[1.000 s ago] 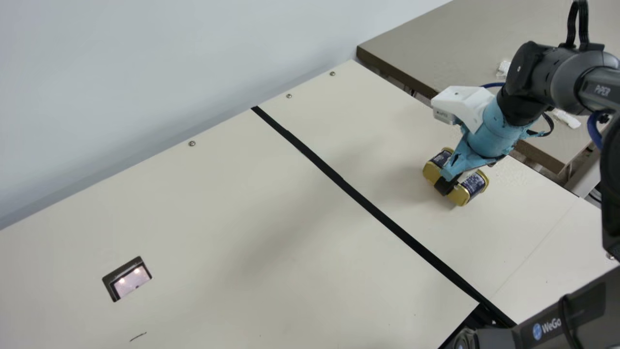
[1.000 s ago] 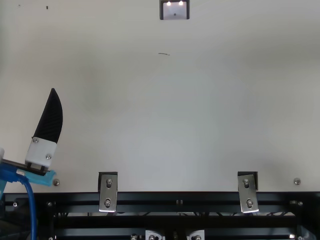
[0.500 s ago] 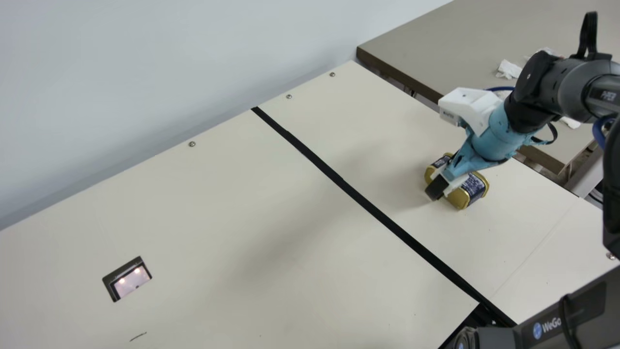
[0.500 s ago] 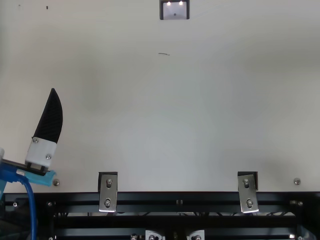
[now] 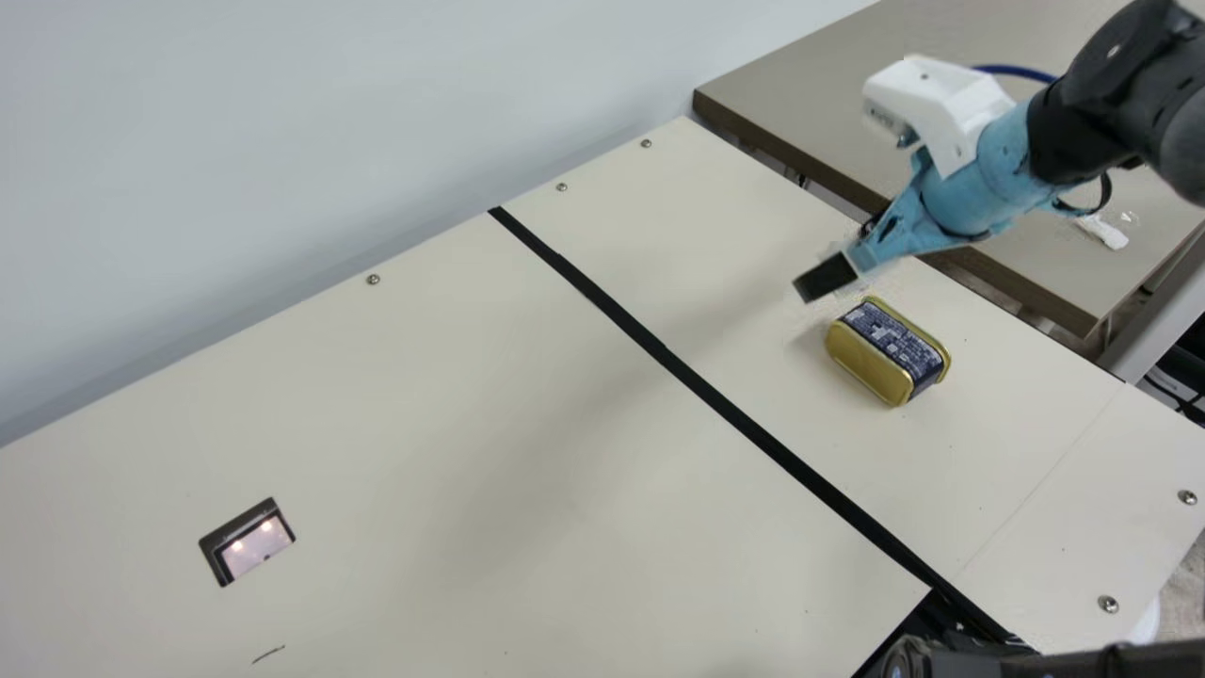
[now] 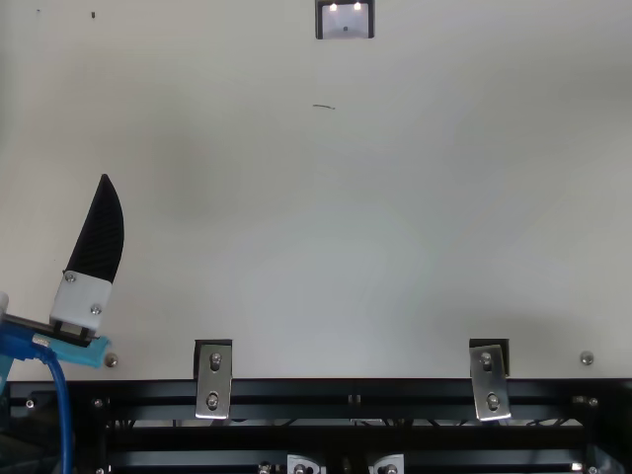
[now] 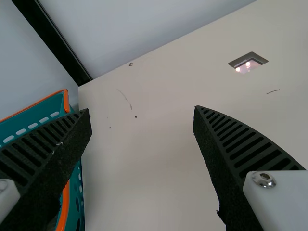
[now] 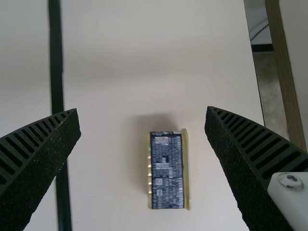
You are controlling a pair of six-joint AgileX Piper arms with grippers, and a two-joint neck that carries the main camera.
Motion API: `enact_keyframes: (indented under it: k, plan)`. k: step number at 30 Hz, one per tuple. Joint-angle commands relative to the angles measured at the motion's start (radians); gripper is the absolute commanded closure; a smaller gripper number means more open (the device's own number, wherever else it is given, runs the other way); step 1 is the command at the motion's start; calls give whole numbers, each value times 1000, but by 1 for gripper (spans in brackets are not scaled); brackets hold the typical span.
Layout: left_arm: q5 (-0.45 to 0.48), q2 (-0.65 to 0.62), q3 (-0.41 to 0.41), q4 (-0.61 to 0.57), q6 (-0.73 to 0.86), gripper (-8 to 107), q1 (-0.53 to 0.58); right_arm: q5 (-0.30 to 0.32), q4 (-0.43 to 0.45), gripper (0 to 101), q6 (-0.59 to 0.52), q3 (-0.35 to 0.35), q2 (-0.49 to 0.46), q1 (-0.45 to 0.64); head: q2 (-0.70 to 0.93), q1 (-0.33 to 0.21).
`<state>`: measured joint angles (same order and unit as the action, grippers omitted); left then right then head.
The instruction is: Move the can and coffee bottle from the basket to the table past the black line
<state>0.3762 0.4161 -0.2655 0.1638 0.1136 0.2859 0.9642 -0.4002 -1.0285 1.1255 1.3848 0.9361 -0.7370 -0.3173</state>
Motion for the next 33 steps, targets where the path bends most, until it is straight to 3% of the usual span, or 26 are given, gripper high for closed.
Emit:
enact_keyframes:
  k: [1, 7, 16, 33]
  plan:
    - [0, 0, 0, 0, 0, 9, 0, 63, -62, 0, 17, 9, -37, 0, -19, -19]
    - [0, 0, 0, 0, 0, 9, 0, 168, -148, 0, 88, 16, -119, -26, -19, -19]
    - [0, 0, 0, 0, 0, 9, 0, 248, -218, 0, 236, 15, -207, -147, -19, -19]
    - [0, 0, 0, 0, 0, 9, 0, 256, -398, 0, 552, -57, -320, -446, -19, -19]
